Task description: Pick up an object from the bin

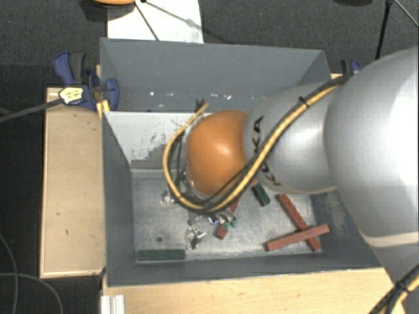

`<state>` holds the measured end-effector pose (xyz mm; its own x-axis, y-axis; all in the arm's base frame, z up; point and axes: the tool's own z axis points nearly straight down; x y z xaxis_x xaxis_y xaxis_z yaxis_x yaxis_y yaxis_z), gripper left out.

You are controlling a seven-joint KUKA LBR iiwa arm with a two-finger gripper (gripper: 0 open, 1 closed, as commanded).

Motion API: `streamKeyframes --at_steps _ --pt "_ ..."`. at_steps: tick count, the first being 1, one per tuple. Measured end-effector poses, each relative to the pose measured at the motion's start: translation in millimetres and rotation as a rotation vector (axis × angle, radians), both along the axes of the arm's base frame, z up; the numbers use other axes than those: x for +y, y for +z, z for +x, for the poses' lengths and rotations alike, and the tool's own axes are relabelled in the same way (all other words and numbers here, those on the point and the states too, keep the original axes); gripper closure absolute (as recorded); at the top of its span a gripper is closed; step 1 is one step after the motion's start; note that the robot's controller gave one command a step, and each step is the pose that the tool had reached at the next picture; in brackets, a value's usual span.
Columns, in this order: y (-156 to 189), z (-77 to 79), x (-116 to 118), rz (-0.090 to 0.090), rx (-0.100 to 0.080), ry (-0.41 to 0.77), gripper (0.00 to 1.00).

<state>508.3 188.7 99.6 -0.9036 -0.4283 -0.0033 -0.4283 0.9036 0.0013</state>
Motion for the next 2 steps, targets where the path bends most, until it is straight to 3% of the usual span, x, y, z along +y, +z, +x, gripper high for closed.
streamKeyframes --at_steps 1,2 --pt "5 6.2 -13 0.000 -0.001 0.037 0.00" --pt "-14 -11.5 -23 -0.002 0.000 0.156 0.00"
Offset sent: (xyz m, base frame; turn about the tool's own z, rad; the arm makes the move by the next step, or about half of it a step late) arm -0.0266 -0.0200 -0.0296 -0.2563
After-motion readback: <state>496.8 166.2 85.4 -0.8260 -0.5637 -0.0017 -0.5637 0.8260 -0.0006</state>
